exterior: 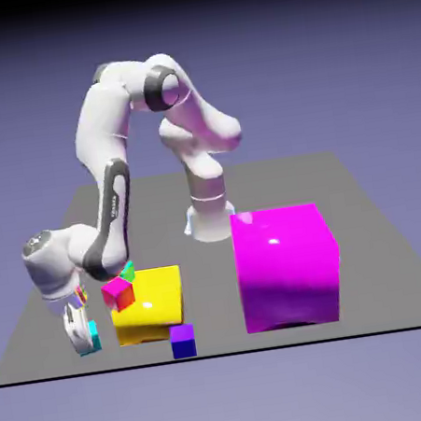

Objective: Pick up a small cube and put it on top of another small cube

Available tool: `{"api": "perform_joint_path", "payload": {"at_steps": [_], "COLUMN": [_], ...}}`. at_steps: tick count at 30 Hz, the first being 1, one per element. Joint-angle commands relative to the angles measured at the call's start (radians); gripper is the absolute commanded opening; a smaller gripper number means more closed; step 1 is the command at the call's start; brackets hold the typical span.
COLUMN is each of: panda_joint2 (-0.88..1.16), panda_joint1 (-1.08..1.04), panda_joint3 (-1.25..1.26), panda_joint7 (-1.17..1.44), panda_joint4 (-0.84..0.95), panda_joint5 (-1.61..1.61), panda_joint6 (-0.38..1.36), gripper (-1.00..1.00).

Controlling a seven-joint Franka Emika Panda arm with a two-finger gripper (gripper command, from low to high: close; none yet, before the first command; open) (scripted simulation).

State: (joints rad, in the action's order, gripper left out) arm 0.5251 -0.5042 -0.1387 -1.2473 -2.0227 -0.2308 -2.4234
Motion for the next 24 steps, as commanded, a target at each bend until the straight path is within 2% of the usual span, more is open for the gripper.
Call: {"api": "perform_joint_path", "payload": {"at_steps": [1, 6, 15, 20, 21, 24], "panda_joint2": [-0.034, -0.185, -0.488, -0.382, -0.382, -0.435], "panda_joint1": [0.008, 0.021, 0.072, 0.075, 0.075, 0.073], "panda_joint3": [-0.006, 0.073, 0.044, 0.056, 0.056, 0.050], "panda_joint7": [-0.007, 0.048, -0.240, -0.217, -0.217, -0.228], "panda_joint4": [-0.002, 0.005, -0.207, -0.276, -0.276, -0.242], "panda_joint5": [0.011, -0.020, 0.114, 0.082, 0.082, 0.098], "panda_joint6": [0.032, 0.210, 0.256, 0.082, 0.082, 0.169], "gripper": [-1.00, -1.00, -1.00, -1.00, 1.00, 1.00]}}
